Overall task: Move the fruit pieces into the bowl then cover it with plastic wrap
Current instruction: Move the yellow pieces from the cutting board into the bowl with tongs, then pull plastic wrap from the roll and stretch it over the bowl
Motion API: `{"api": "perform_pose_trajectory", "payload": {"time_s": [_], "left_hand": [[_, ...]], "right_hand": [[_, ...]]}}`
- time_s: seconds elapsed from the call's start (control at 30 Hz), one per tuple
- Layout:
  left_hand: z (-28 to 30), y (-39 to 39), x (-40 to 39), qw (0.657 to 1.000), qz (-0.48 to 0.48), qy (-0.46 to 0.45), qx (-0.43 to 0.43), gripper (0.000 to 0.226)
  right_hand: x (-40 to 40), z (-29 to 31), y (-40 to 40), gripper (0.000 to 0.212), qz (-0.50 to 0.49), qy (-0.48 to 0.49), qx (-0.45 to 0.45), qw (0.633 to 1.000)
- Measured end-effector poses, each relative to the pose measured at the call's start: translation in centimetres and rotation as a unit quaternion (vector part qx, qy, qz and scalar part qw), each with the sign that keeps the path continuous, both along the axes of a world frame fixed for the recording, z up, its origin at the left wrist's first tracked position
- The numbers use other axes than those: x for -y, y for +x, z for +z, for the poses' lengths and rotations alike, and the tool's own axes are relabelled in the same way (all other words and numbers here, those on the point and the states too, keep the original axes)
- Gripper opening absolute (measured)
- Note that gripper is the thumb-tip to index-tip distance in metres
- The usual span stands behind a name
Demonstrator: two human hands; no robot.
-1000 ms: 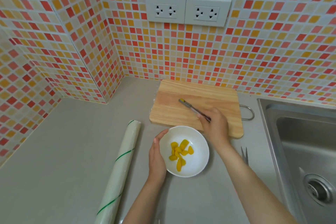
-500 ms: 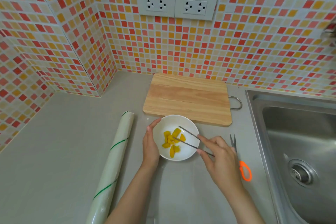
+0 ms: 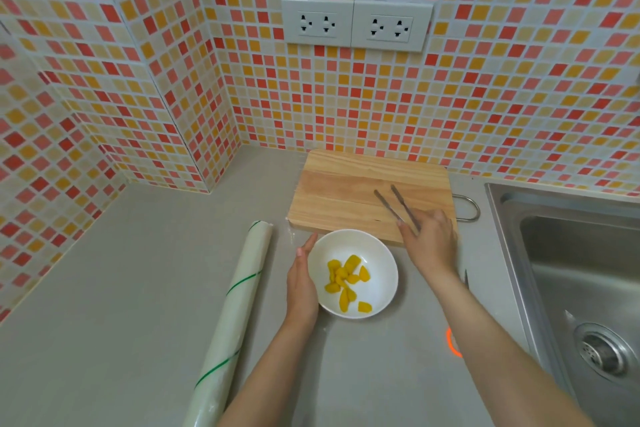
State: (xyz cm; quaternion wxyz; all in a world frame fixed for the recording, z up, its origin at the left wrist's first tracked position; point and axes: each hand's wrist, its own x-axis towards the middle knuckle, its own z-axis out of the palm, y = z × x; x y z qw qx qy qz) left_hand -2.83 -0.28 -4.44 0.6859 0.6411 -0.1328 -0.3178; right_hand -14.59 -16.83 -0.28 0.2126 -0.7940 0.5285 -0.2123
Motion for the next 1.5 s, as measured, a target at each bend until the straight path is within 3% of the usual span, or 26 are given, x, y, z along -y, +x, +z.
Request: {"api": "perform_pose_trajectory", "payload": {"time_s": [0.2, 0.3, 0.4, 0.47, 0.53, 0.63, 0.7, 0.73, 0.8, 0.87, 0.93, 1.0, 1.03, 1.17, 1.27, 1.5], "left_hand": [[1.1, 1.2, -0.9, 0.999, -0.007, 0.028, 0.03, 0.038], [2.5, 2.7, -2.7, 0.985, -0.02, 0.064, 0.158, 0.041], [4.0, 4.8, -5.1, 0.944, -0.009, 0.108, 0.31, 0.049], [4.2, 6.6, -7.1, 0.921, -0.014, 0.136, 0.364, 0.047], [3.6, 8.3, -9.1, 0.905, -0.021, 0.177, 0.386, 0.042], [1.6, 9.5, -12.0, 0.901, -0.023, 0.265, 0.343, 0.042], [0.7, 9.4, -13.3, 0.904, -0.049, 0.288, 0.311, 0.043], [0.4, 9.3, -13.7, 0.904, -0.062, 0.288, 0.311, 0.041], [0.2, 9.0, -14.0, 0.891, -0.099, 0.288, 0.337, 0.041], [0.1, 8.7, -14.0, 0.871, -0.136, 0.319, 0.348, 0.047], [-0.1, 8.4, -13.9, 0.867, -0.144, 0.339, 0.336, 0.044], [0.2, 8.0, -13.7, 0.875, -0.144, 0.341, 0.313, 0.044], [0.3, 7.9, -13.6, 0.879, -0.143, 0.338, 0.304, 0.045], [1.3, 7.0, -13.4, 0.928, -0.11, 0.248, 0.255, 0.047], [2.5, 6.8, -13.1, 0.973, -0.055, 0.145, 0.169, 0.05], [3.8, 8.4, -12.5, 0.997, -0.028, 0.039, 0.055, 0.05]], "right_hand": [[2.5, -2.0, 1.5, 0.034, -0.026, 0.004, -0.111, 0.994], [2.6, -2.2, 1.5, 0.036, -0.014, -0.017, -0.135, 0.991], [2.3, -1.8, 1.4, 0.045, -0.007, 0.0, -0.158, 0.987], [1.3, -0.5, 2.0, 0.063, -0.024, 0.035, -0.129, 0.991], [-0.7, 1.6, 3.1, 0.069, -0.032, 0.014, -0.022, 0.999], [-6.8, 4.1, 4.6, 0.054, 0.059, -0.02, 0.217, 0.974], [-13.4, 3.9, 5.4, 0.049, 0.135, 0.091, 0.336, 0.928], [-16.7, 3.1, 5.8, 0.049, 0.165, 0.16, 0.345, 0.91], [-21.4, 0.9, 7.0, 0.05, 0.186, 0.266, 0.275, 0.905], [-22.9, -1.4, 8.4, 0.033, 0.162, 0.345, 0.194, 0.904], [-22.9, -1.6, 9.5, 0.009, 0.097, 0.46, 0.235, 0.851], [-22.5, -1.6, 10.3, 0.024, 0.017, 0.531, 0.316, 0.786], [-22.4, -1.6, 10.6, 0.024, -0.015, 0.542, 0.336, 0.77], [-22.4, -0.9, 11.6, 0.019, -0.073, 0.538, 0.37, 0.754], [-22.0, -0.1, 12.5, 0.022, -0.077, 0.509, 0.388, 0.765], [-20.7, 1.8, 13.5, 0.01, -0.033, 0.468, 0.381, 0.797]]}}
